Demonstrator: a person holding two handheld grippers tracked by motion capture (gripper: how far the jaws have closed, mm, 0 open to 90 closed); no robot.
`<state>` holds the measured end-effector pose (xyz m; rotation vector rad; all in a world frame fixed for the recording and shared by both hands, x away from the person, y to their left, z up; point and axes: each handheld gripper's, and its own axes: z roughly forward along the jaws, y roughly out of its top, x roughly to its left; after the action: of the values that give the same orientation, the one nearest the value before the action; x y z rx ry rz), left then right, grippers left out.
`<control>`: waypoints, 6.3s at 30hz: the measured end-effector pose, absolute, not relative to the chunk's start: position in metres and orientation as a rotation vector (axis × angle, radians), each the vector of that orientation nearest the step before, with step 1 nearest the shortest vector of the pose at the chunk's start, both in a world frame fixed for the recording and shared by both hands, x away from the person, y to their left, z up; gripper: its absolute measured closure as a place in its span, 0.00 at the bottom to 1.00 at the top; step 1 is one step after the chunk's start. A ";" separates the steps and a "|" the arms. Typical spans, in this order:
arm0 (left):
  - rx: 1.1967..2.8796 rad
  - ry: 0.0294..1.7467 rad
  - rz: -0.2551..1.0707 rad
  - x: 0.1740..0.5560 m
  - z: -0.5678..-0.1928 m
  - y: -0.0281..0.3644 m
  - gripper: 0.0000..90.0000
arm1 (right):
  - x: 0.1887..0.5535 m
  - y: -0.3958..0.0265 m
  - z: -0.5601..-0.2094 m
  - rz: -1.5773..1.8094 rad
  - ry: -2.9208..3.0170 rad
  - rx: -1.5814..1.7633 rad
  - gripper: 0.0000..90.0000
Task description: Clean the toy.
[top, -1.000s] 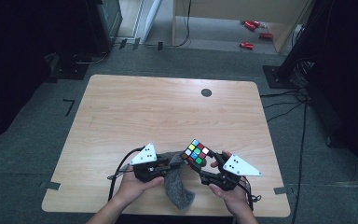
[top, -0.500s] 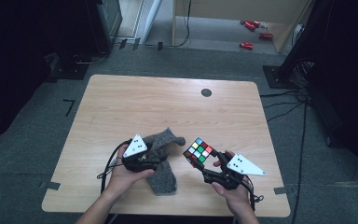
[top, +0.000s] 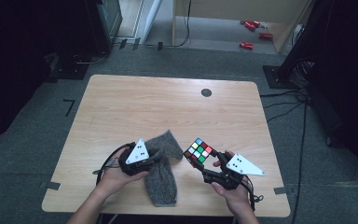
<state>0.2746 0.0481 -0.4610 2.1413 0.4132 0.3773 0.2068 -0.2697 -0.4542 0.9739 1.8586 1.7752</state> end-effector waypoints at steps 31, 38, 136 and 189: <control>1.989 0.368 0.386 0.259 -0.467 0.018 0.23 | 0.204 -0.257 -0.453 1.822 1.845 1.008 0.39; 1.975 0.323 0.420 0.245 -0.476 -0.006 0.23 | 0.199 -0.244 -0.453 1.814 1.846 1.013 0.39; 1.836 0.262 0.226 0.251 -0.462 0.020 0.39 | 0.201 -0.243 -0.466 1.568 1.883 1.079 1.00; 1.739 0.476 0.315 0.282 -0.444 0.087 0.39 | 0.222 -0.179 -0.491 1.397 2.208 1.101 0.02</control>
<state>0.2820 0.0866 -0.4436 1.7391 0.4761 0.3146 0.2224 -0.1793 -0.4908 1.1008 2.2085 1.3969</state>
